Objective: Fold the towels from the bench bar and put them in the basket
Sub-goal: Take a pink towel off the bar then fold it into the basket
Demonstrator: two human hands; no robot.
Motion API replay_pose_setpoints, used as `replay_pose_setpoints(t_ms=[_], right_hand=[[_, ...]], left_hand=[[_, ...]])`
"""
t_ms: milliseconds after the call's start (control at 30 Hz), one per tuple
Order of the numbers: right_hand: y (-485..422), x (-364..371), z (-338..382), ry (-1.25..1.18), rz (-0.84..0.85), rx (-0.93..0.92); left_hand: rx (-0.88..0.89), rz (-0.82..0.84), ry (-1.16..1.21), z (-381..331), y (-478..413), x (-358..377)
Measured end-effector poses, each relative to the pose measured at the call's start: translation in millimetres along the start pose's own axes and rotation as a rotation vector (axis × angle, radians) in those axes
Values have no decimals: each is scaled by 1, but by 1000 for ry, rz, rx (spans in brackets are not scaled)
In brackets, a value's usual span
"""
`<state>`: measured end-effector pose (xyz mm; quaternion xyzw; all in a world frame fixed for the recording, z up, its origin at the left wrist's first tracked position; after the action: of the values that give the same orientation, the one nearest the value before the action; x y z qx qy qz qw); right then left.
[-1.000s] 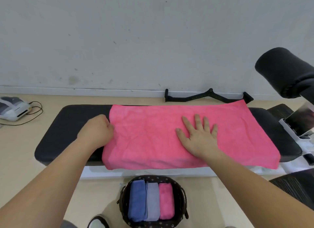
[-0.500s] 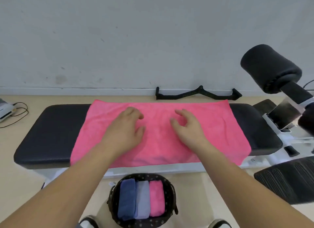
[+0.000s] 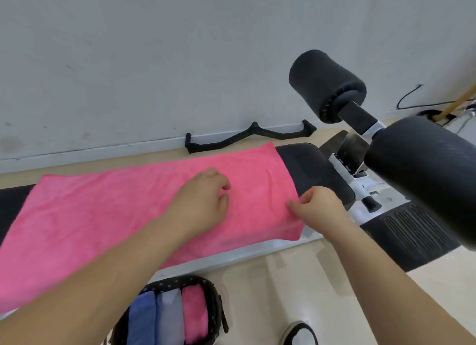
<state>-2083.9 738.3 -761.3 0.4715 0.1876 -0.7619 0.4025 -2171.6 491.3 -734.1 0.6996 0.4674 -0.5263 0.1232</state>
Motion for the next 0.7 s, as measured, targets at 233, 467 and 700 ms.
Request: replay_pose_setpoints(t_ms=[233, 467, 700], right_hand=[[7, 1, 19, -403, 83, -26], [12, -6, 3, -612, 324, 128], [9, -34, -9, -570, 236, 98]], left_hand=[[-234, 185, 33, -78, -100, 73], [-325, 368, -104, -79, -133, 88], [-604, 108, 578, -86, -137, 89]])
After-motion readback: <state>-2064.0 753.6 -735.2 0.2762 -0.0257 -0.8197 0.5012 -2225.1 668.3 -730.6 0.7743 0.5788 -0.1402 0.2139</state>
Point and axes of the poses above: each hand's wrist, its own y-axis away from the middle knuckle, its own x-axis out of the palm, z = x × y, the point moved 6 cm from there along -y, towards the middle knuckle, and after that the axes turned 7 degrees about -z, right-handed, at the moved point
